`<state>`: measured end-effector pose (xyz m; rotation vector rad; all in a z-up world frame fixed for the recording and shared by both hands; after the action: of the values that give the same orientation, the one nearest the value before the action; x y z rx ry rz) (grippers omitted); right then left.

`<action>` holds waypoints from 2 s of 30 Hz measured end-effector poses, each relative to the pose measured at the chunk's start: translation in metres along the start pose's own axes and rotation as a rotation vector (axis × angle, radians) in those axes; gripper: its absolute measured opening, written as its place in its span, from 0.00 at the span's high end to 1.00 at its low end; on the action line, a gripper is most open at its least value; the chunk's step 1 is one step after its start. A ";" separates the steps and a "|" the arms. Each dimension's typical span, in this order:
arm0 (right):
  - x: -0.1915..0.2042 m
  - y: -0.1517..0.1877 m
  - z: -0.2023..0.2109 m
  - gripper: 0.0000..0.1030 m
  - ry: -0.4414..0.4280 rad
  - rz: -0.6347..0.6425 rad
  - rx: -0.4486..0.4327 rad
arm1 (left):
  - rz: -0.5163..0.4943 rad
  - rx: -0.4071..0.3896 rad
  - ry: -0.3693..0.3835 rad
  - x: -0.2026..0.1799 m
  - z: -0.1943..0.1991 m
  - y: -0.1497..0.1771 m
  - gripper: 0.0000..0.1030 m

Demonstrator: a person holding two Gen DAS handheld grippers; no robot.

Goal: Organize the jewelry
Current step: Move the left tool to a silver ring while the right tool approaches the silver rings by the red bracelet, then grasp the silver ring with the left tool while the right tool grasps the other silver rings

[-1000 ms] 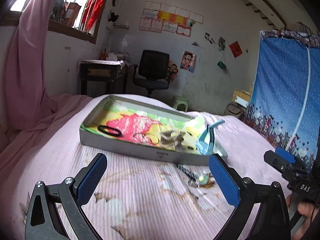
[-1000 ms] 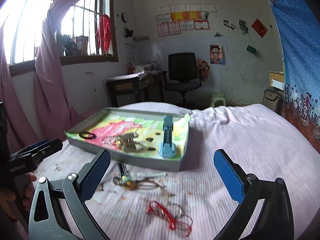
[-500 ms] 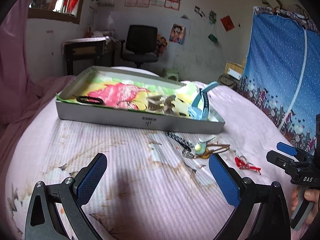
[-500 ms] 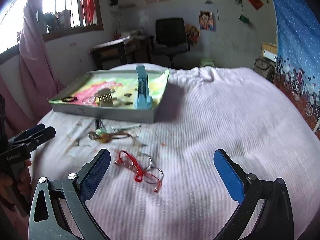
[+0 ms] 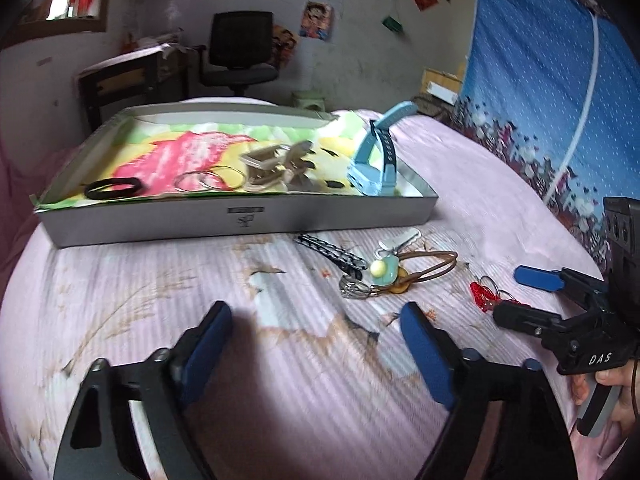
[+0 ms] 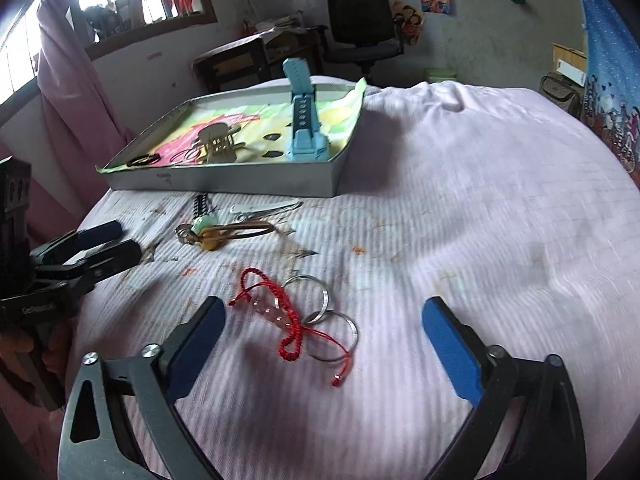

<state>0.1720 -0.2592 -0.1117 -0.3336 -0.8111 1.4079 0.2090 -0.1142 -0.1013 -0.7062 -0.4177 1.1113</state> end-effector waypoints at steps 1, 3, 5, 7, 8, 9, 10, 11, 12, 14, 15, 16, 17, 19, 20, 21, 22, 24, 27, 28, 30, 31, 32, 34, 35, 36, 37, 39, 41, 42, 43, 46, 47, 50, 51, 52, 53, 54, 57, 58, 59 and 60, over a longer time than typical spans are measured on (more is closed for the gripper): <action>0.002 0.001 -0.003 0.16 -0.007 -0.001 0.011 | -0.004 0.006 0.008 -0.001 -0.003 -0.001 0.27; 0.004 0.002 -0.006 0.22 -0.009 0.000 0.020 | -0.009 0.020 0.032 -0.005 -0.008 -0.004 0.33; 0.005 0.003 -0.007 0.26 -0.011 0.003 0.026 | -0.017 0.032 0.059 -0.008 -0.014 -0.006 0.39; 0.007 0.004 -0.008 0.30 -0.021 -0.003 0.028 | -0.027 0.046 0.076 -0.011 -0.019 -0.007 0.48; 0.007 0.004 -0.008 0.33 -0.026 -0.007 0.030 | -0.032 0.052 0.083 -0.013 -0.021 -0.007 0.49; 0.006 0.004 -0.008 0.33 -0.028 -0.010 0.032 | -0.037 0.056 0.090 -0.014 -0.023 -0.007 0.52; 0.007 0.005 -0.009 0.35 -0.029 -0.012 0.034 | -0.042 0.060 0.097 -0.016 -0.025 -0.006 0.54; 0.007 0.005 -0.009 0.37 -0.030 -0.011 0.035 | -0.047 0.064 0.104 -0.017 -0.026 -0.006 0.55; 0.008 0.005 -0.008 0.38 -0.034 -0.012 0.037 | -0.051 0.066 0.108 -0.018 -0.027 -0.005 0.56; 0.009 0.005 -0.009 0.42 -0.040 -0.017 0.039 | -0.056 0.075 0.121 -0.020 -0.029 -0.004 0.59; 0.010 0.005 -0.009 0.43 -0.043 -0.019 0.042 | -0.057 0.078 0.125 -0.021 -0.030 -0.003 0.61; 0.010 0.006 -0.009 0.44 -0.042 -0.020 0.043 | -0.057 0.082 0.131 -0.021 -0.031 -0.003 0.63; 0.011 0.006 -0.009 0.44 -0.040 -0.019 0.045 | -0.057 0.085 0.134 -0.021 -0.031 -0.002 0.63; 0.010 0.007 -0.008 0.44 -0.037 -0.023 0.051 | -0.058 0.088 0.134 -0.022 -0.032 -0.001 0.67; 0.010 0.008 -0.006 0.44 -0.037 -0.030 0.055 | -0.059 0.088 0.135 -0.022 -0.033 -0.001 0.68; 0.009 0.008 -0.005 0.44 -0.037 -0.038 0.058 | -0.059 0.088 0.139 -0.023 -0.033 0.000 0.72; 0.009 0.009 -0.004 0.44 -0.038 -0.042 0.057 | -0.057 0.087 0.141 -0.022 -0.033 0.000 0.74; 0.010 0.009 -0.001 0.44 -0.034 -0.039 0.055 | -0.053 0.087 0.144 -0.022 -0.033 0.002 0.81; 0.011 0.010 0.000 0.46 -0.012 -0.015 0.053 | -0.047 0.086 0.145 -0.022 -0.033 0.003 0.82; 0.011 0.009 0.000 0.48 -0.008 -0.007 0.051 | -0.048 0.084 0.145 -0.022 -0.033 0.003 0.82; 0.012 0.008 0.001 0.52 -0.001 0.004 0.043 | -0.052 0.081 0.141 -0.022 -0.033 0.003 0.83; 0.012 0.007 0.002 0.54 -0.002 0.008 0.039 | -0.055 0.079 0.138 -0.022 -0.032 0.004 0.83; 0.013 0.007 0.003 0.56 -0.002 0.012 0.035 | -0.058 0.077 0.137 -0.022 -0.031 0.004 0.83; 0.014 0.006 0.004 0.59 0.003 0.027 0.032 | -0.061 0.073 0.136 -0.023 -0.030 0.005 0.83; 0.015 0.006 0.004 0.62 0.002 0.032 0.034 | -0.062 0.071 0.136 -0.024 -0.029 0.006 0.83; 0.015 0.007 0.004 0.64 0.001 0.034 0.035 | -0.064 0.070 0.136 -0.025 -0.029 0.006 0.83; 0.016 0.007 0.004 0.66 -0.003 0.037 0.036 | -0.066 0.068 0.135 -0.025 -0.027 0.007 0.83; 0.017 0.007 0.005 0.68 -0.004 0.045 0.035 | -0.065 0.062 0.132 -0.025 -0.025 0.008 0.83; 0.019 0.006 0.005 0.68 0.000 0.063 0.031 | -0.060 0.057 0.130 -0.026 -0.022 0.010 0.83; 0.021 0.006 0.006 0.68 0.001 0.070 0.030 | -0.058 0.055 0.130 -0.027 -0.021 0.011 0.83; 0.022 0.006 0.006 0.69 0.002 0.076 0.030 | -0.055 0.050 0.127 -0.027 -0.019 0.013 0.83; 0.026 0.006 0.006 0.74 0.002 0.098 0.031 | -0.044 0.037 0.122 -0.027 -0.013 0.016 0.83; 0.027 0.006 0.006 0.74 0.004 0.103 0.028 | -0.038 0.033 0.122 -0.027 -0.011 0.017 0.83; 0.030 0.005 0.007 0.74 0.002 0.113 0.024 | -0.020 0.026 0.123 -0.025 -0.006 0.020 0.83; 0.031 0.005 0.007 0.74 0.003 0.118 0.023 | -0.014 0.024 0.123 -0.025 -0.005 0.021 0.83; 0.032 0.006 0.007 0.74 0.006 0.122 0.022 | -0.009 0.023 0.124 -0.025 -0.003 0.022 0.83; 0.033 0.006 0.007 0.74 0.011 0.130 0.021 | -0.004 0.021 0.125 -0.024 -0.002 0.023 0.83; 0.034 0.006 0.007 0.74 0.014 0.136 0.021 | 0.000 0.020 0.125 -0.025 0.000 0.024 0.83; 0.035 0.005 0.008 0.74 0.013 0.143 0.016 | 0.017 0.014 0.126 -0.024 0.004 0.027 0.83; 0.035 0.005 0.008 0.74 0.009 0.142 0.016 | 0.024 0.012 0.125 -0.024 0.005 0.028 0.83; 0.036 0.006 0.008 0.74 0.006 0.143 0.015 | 0.030 0.008 0.124 -0.023 0.006 0.029 0.83; 0.037 0.006 0.008 0.74 0.003 0.143 0.013 | 0.034 0.007 0.124 -0.023 0.007 0.029 0.83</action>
<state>0.1602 -0.2250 -0.0986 -0.3905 -0.7875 1.5449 0.1762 -0.1254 -0.1162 -0.7743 -0.2975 1.0939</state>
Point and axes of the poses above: each gripper's, at about its wrist camera, not at the fingertips, and z roughly against the way its jaws point, x to its left, y to its underside, the point moved 7 cm from there along -z, roughly the way its jaws point, and after that the axes turned 6 degrees about -y, right-handed, at the moved point
